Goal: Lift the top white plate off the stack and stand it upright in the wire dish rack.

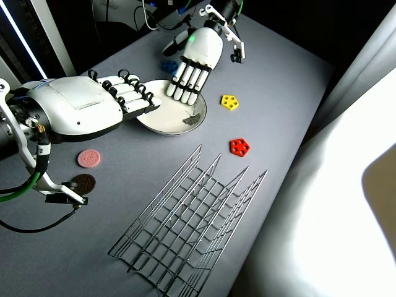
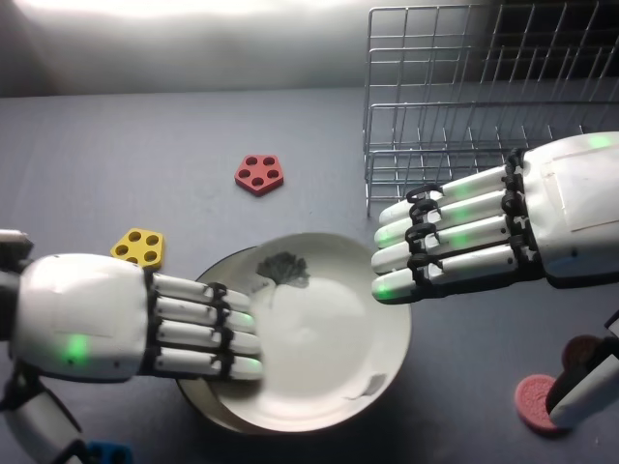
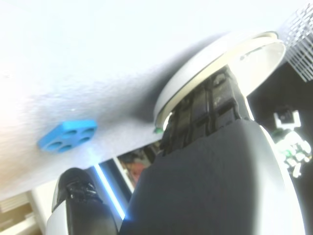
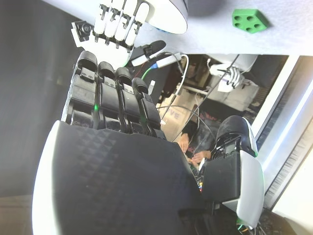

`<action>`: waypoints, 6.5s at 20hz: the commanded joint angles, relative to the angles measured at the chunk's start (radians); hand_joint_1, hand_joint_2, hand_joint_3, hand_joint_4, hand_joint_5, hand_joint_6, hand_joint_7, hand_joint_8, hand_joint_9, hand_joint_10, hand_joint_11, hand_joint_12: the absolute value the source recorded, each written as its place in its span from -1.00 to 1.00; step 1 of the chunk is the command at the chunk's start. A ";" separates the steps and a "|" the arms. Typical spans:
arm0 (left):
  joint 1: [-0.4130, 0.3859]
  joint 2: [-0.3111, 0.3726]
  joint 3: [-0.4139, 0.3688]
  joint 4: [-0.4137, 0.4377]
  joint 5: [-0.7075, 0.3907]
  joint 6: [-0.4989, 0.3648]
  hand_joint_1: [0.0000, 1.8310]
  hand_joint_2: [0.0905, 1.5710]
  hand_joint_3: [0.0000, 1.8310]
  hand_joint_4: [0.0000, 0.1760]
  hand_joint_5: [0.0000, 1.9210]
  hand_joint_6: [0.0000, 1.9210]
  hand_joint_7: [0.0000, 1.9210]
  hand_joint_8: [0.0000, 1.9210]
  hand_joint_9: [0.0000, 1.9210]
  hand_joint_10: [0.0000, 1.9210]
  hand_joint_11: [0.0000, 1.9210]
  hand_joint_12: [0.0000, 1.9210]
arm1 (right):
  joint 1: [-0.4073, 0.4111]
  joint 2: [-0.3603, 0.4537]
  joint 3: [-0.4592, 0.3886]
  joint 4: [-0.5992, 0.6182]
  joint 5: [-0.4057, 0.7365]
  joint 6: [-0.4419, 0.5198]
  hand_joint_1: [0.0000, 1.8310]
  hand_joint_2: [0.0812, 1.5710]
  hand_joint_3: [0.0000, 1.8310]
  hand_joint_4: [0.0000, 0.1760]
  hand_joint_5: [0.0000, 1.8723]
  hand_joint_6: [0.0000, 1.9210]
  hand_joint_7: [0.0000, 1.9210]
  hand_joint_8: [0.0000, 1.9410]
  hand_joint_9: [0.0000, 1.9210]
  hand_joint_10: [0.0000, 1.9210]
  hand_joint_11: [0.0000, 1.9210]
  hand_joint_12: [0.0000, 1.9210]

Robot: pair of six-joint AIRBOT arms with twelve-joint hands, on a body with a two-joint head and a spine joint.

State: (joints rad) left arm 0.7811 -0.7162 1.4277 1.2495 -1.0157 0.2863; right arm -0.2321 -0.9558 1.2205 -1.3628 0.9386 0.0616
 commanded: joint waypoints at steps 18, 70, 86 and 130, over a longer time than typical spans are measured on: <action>-0.089 -0.091 -0.059 0.014 0.033 -0.035 -0.90 0.02 -1.00 -1.00 -1.00 -1.00 -1.00 -1.00 -1.00 -1.00 -1.00 -1.00 | -0.003 -0.051 0.005 0.089 0.005 -0.031 0.35 0.32 -1.00 -1.00 -0.98 -1.00 -1.00 -1.00 -0.94 -0.99 -0.89 -0.96; -0.111 -0.104 0.026 -0.031 0.021 -0.077 -0.90 0.01 -1.00 -1.00 -1.00 -1.00 -1.00 -1.00 -1.00 -1.00 -0.99 -1.00 | -0.072 -0.108 -0.022 0.162 -0.068 -0.033 0.47 0.27 -1.00 -1.00 -0.58 -0.99 -0.60 -0.99 -0.57 -0.98 -0.56 -0.85; -0.111 -0.104 0.032 -0.036 0.021 -0.077 -0.89 0.01 -1.00 -1.00 -1.00 -1.00 -1.00 -1.00 -1.00 -1.00 -0.97 -0.99 | -0.070 -0.179 0.039 0.165 -0.126 -0.033 0.55 0.31 -1.00 -1.00 -0.61 -1.00 -0.66 -0.99 -0.63 -0.99 -0.62 -0.85; -0.222 0.022 0.253 -0.032 -0.166 -0.141 -0.90 0.02 -1.00 -1.00 -1.00 -1.00 -1.00 -1.00 -1.00 -1.00 -0.99 -0.99 | 0.129 -0.183 0.018 0.143 0.027 0.086 0.63 0.32 -1.00 -1.00 -0.01 0.14 0.08 -0.37 0.13 -0.24 0.05 0.36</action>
State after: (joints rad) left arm 0.5789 -0.6994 1.6768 1.2896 -1.1194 0.1478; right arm -0.1154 -1.1481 1.2404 -1.3079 0.8902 0.1459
